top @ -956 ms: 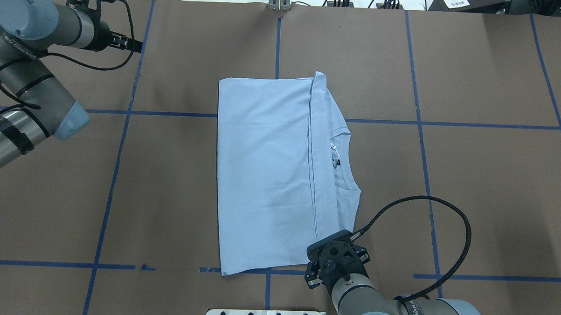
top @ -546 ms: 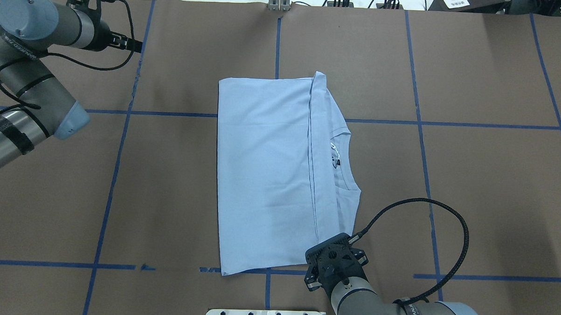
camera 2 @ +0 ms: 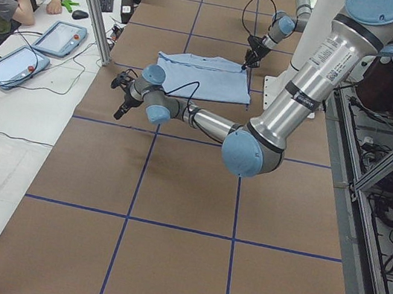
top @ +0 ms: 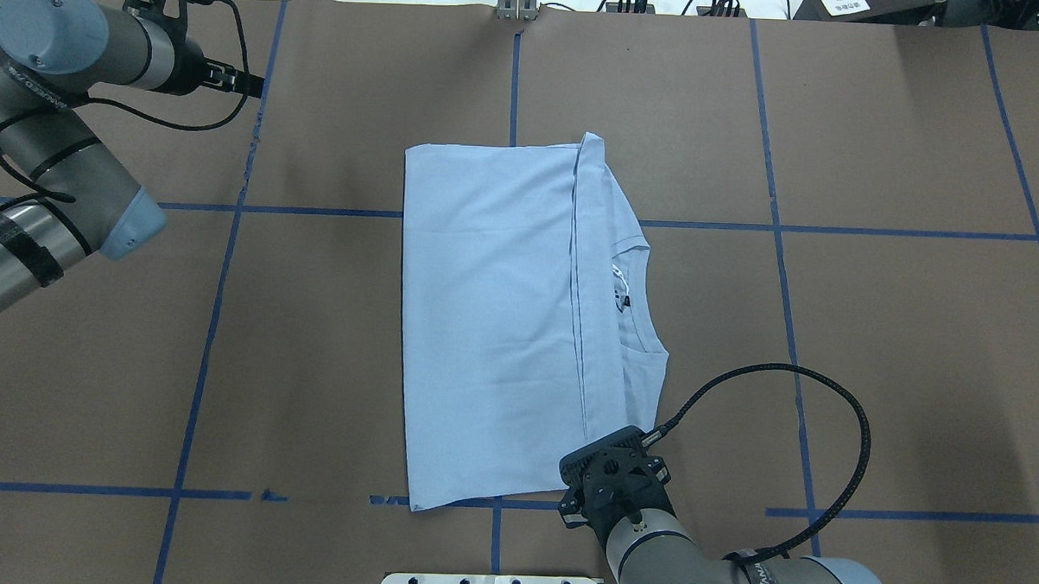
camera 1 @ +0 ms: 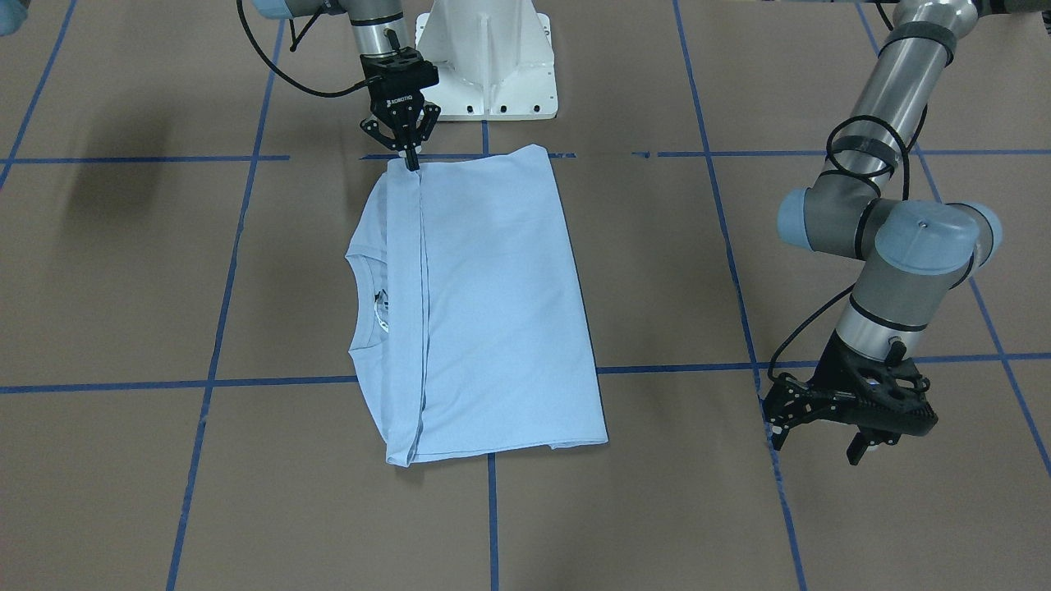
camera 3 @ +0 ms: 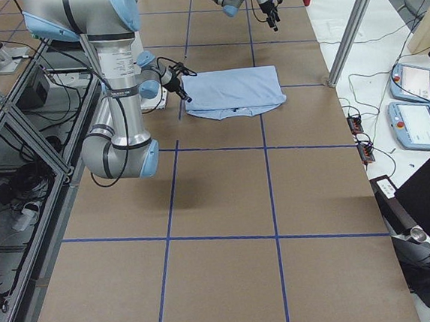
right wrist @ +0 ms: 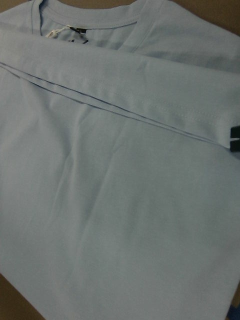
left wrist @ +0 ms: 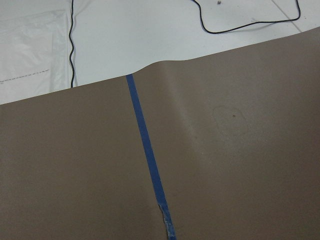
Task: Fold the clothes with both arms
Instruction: 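Grasp the shirt corner nearest the robot with the right gripper, then pull the grasped corner outward with the right gripper to flatten the shirt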
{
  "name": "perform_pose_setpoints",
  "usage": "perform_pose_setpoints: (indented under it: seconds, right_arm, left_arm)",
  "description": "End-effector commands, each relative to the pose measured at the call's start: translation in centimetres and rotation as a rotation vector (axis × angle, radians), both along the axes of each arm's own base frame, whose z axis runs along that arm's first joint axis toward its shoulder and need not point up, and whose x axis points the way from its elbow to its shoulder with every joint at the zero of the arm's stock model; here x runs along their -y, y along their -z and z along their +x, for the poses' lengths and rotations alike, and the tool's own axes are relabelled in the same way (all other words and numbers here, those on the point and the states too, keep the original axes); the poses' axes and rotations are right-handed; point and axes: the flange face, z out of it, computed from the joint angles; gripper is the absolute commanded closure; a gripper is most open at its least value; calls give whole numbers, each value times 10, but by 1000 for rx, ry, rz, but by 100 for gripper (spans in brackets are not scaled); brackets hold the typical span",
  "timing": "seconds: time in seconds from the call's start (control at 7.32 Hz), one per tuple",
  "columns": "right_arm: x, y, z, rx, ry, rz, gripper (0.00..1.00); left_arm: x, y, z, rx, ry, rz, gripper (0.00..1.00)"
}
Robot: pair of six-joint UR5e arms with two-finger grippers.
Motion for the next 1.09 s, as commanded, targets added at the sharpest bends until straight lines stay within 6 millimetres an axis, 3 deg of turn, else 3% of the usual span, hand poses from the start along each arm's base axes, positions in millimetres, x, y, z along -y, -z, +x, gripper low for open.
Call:
perform_pose_setpoints:
  seconds: [0.0, 0.27, 0.68, 0.96]
  right_arm:
    - [8, 13, 21, 62, -44, -39, 100]
    - [7, -12, 42, 96, -120, -149, 100]
    - [-3, -74, 70, 137, -293, -357, 100]
    - [-17, -87, 72, 157, -339, -388, 100]
  left_arm:
    - [0, 1, 1, -1, -1, 2, 0]
    - [0, 1, 1, -1, -1, 2, 0]
    - [-1, 1, 3, -1, -4, 2, 0]
    - [-1, 1, 3, -2, -3, 1, 0]
